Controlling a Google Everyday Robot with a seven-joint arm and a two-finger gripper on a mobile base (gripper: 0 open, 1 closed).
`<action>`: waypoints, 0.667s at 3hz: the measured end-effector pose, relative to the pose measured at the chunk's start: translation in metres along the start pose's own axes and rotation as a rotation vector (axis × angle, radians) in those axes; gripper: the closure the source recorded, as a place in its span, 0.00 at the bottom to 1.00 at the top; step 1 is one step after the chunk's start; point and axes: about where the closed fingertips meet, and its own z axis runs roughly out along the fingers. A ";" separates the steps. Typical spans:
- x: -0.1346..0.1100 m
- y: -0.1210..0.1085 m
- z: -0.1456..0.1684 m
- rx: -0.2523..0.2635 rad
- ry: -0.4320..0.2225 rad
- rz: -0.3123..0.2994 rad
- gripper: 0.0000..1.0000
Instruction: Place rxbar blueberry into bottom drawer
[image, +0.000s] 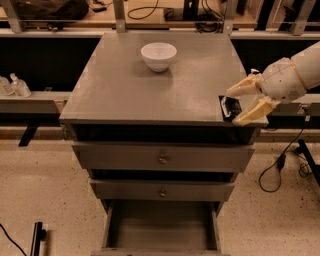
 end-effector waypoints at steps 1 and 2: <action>0.000 0.001 0.001 0.002 0.001 0.007 1.00; 0.007 0.017 0.012 0.029 0.023 0.100 1.00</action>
Offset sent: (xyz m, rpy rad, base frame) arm -0.0340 0.0032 -0.0411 0.0039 0.1119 -0.2487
